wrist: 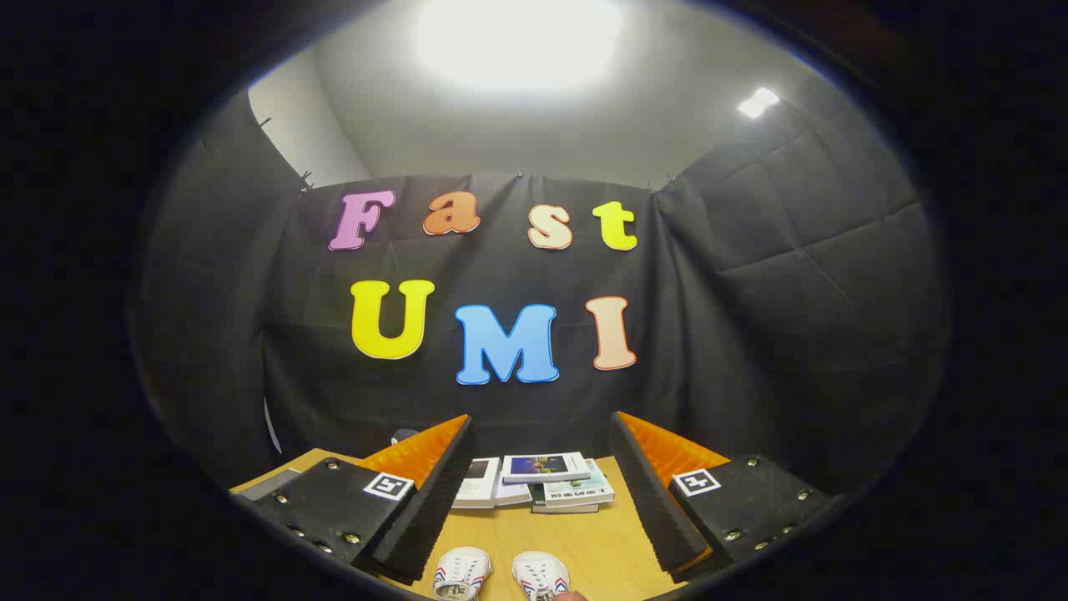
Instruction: Open the storage box then place both shoes into the box .Put the left shoe in first, then the right shoe, with the right side of both shoes facing outward in a uniform manner.
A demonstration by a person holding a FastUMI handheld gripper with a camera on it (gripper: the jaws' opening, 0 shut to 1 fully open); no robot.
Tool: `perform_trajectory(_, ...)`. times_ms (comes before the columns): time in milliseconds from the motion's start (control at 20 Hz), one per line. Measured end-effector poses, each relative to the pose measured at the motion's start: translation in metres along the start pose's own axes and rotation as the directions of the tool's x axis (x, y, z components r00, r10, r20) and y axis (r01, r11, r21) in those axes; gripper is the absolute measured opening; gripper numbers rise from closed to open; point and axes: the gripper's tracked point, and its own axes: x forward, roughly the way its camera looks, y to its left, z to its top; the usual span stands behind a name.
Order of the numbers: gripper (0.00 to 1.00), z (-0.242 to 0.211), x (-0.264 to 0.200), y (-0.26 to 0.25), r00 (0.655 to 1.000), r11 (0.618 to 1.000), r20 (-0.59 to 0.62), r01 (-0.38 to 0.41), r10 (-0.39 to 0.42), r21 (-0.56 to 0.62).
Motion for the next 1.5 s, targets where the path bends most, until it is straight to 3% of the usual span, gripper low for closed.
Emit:
perform_trajectory(700, 0.97, -0.004, 0.007, 0.035, 0.996, 0.996, -0.008, -0.084, 0.084, -0.008)
perform_trajectory(1050, 0.97, -0.012, 0.010, 0.062, 0.986, 0.984, -0.032, -0.164, 0.166, 0.065)
perform_trajectory(1350, 0.98, -0.052, 0.010, 0.103, 0.943, 0.941, -0.146, -0.265, 0.298, 0.210)
perform_trajectory(1500, 0.98, -0.069, 0.001, 0.125, 0.907, 0.895, -0.176, -0.318, 0.383, 0.313)
